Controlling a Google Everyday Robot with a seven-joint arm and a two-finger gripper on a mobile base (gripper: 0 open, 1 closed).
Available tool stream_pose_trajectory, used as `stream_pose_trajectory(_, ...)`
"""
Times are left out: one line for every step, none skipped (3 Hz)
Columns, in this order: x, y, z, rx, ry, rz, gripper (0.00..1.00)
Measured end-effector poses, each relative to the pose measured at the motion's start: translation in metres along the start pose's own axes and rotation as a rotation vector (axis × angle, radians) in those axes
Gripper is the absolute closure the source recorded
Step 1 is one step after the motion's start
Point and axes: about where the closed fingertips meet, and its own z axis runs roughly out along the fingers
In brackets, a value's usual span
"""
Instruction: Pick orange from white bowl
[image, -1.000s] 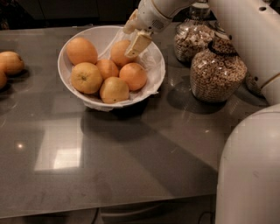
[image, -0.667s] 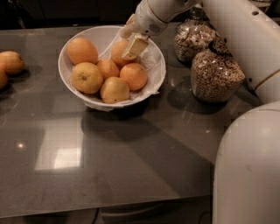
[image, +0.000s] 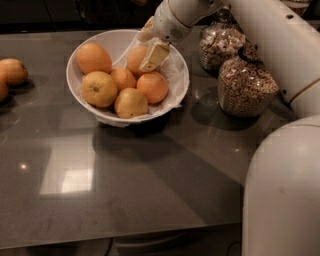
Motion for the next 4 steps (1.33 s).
stream_pose_trajectory(0.0,0.0,0.0,0.0,0.0,0.0,0.43)
stream_pose_trajectory(0.01,-0.004,0.01,-0.016,0.004,0.021,0.39)
stream_pose_trajectory(0.007,-0.006,0.011,-0.018,0.005,0.017,0.38)
stream_pose_trajectory(0.01,-0.007,0.009,-0.016,0.008,0.015,0.49)
